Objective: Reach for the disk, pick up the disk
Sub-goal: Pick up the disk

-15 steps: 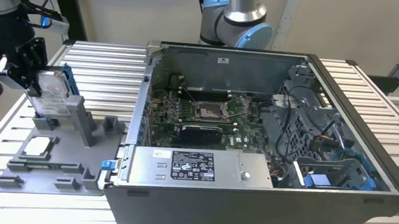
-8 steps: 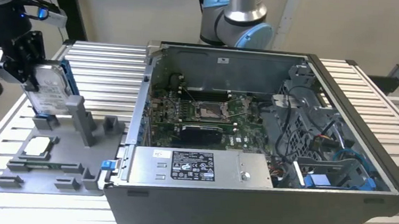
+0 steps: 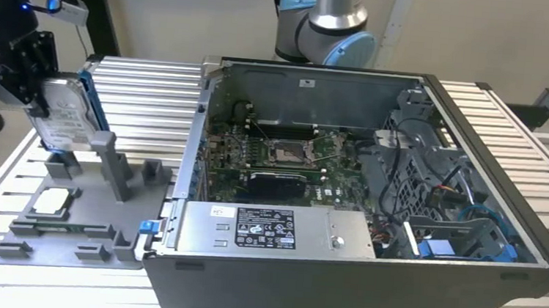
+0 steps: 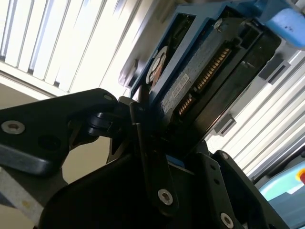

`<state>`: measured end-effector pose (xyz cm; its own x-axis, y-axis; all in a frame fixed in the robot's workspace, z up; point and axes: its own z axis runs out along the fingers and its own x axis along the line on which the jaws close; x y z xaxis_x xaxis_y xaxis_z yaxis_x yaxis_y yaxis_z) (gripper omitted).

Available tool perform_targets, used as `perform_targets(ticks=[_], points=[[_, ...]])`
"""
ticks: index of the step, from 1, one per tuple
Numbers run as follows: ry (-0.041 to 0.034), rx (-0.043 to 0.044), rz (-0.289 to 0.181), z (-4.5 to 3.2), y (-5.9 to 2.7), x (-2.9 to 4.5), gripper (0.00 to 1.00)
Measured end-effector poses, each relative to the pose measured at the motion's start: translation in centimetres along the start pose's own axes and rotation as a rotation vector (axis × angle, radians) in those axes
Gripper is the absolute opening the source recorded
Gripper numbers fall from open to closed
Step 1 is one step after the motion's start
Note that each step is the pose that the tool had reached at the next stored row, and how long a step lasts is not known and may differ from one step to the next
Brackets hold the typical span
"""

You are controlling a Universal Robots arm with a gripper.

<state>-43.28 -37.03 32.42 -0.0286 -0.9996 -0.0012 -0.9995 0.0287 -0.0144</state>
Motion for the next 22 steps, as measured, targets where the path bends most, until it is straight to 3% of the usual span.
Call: perform_targets(ticks=[22], points=[[0.0001,-0.0001,0.000,-3.92,-0.05,-0.01,0.00]])
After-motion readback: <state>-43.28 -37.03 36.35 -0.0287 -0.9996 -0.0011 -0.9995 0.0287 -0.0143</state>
